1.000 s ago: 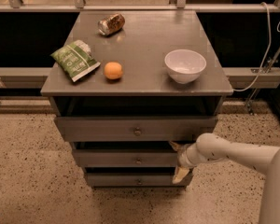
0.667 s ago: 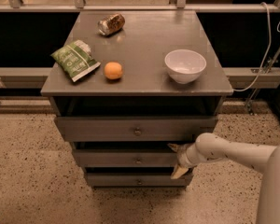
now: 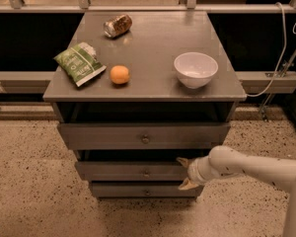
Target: Open middle drawer
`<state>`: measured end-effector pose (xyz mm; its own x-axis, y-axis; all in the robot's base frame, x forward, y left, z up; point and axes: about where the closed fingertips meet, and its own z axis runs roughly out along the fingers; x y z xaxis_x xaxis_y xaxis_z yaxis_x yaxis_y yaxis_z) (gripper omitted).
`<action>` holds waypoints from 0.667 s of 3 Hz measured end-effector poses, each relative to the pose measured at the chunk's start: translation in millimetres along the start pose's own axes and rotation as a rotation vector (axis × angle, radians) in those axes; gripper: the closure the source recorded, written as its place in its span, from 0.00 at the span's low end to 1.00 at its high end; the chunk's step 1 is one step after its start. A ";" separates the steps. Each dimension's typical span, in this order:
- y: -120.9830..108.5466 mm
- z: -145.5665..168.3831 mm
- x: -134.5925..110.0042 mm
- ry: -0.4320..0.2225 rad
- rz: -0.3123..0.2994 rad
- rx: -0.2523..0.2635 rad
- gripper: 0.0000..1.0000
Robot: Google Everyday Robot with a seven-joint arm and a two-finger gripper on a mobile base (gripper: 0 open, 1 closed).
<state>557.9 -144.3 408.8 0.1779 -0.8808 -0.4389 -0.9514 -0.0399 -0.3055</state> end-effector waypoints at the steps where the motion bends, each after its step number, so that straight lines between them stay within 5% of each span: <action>1: 24.7 -14.8 -12.1 -0.021 -0.017 -0.025 0.37; 2: 22.6 -20.7 -15.2 -0.021 -0.017 -0.025 0.34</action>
Offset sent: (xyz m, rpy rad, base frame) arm -0.1609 -0.0011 0.0687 0.0450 0.1168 0.1482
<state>528.5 -141.5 426.1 0.1990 -0.8700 -0.4511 -0.9540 -0.0668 -0.2921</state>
